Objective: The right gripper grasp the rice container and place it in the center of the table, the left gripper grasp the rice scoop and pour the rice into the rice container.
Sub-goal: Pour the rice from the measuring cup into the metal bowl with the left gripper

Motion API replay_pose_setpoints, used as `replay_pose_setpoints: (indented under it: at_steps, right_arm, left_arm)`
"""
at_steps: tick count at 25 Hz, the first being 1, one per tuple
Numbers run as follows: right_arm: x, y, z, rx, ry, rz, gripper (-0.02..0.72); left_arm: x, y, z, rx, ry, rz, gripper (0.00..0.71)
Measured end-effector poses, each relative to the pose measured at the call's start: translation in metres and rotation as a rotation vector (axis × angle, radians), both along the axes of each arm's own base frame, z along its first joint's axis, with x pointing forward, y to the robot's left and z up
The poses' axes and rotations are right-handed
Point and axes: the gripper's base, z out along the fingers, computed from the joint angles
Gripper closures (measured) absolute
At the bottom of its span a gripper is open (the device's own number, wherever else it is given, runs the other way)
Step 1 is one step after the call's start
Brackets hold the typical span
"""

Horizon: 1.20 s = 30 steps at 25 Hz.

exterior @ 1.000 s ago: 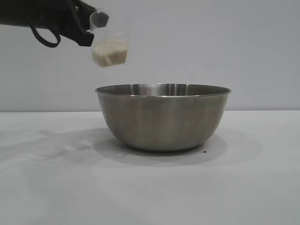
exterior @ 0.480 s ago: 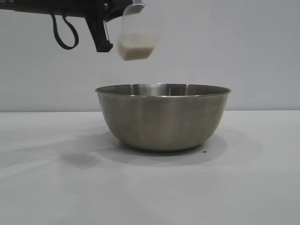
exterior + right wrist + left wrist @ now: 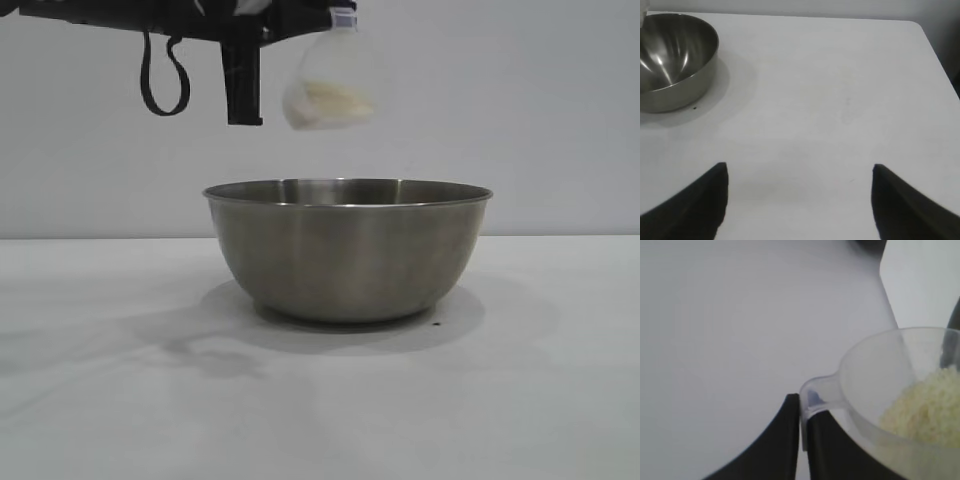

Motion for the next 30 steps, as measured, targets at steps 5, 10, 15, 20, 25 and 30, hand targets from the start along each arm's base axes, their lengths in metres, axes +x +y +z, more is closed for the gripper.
replay_pose_setpoints:
  at_steps: [5,10,15,20,25,30]
  right_arm:
    - [0.0000,0.0000,0.0000,0.000,0.000,0.000,0.199]
    - [0.0000,0.0000,0.0000,0.000,0.000,0.000,0.199]
    - [0.0000,0.0000,0.0000,0.000,0.000,0.000,0.199]
    - [0.0000,0.0000,0.0000,0.000,0.000,0.000,0.199]
    - [0.0000,0.0000,0.0000,0.000,0.000,0.000,0.199]
    - [0.0000,0.0000,0.0000,0.000,0.000,0.000,0.199]
  left_arm:
    - [-0.0003,-0.0002,-0.0020,0.089,-0.113,-0.004,0.710]
    - [-0.0003,-0.0002,-0.0020,0.159,-0.235,-0.005,0.710]
    - [-0.0003,-0.0002,-0.0020,0.232,-0.363,-0.005,0.710]
    - [-0.0003,-0.0002,-0.0020,0.291,-0.467,-0.005,0.710]
    - [-0.0003,-0.0002,-0.0020,0.357,-0.584,-0.005,0.710]
    - [-0.0007,-0.0004,-0.0020,0.367,-0.605,-0.011,0.710]
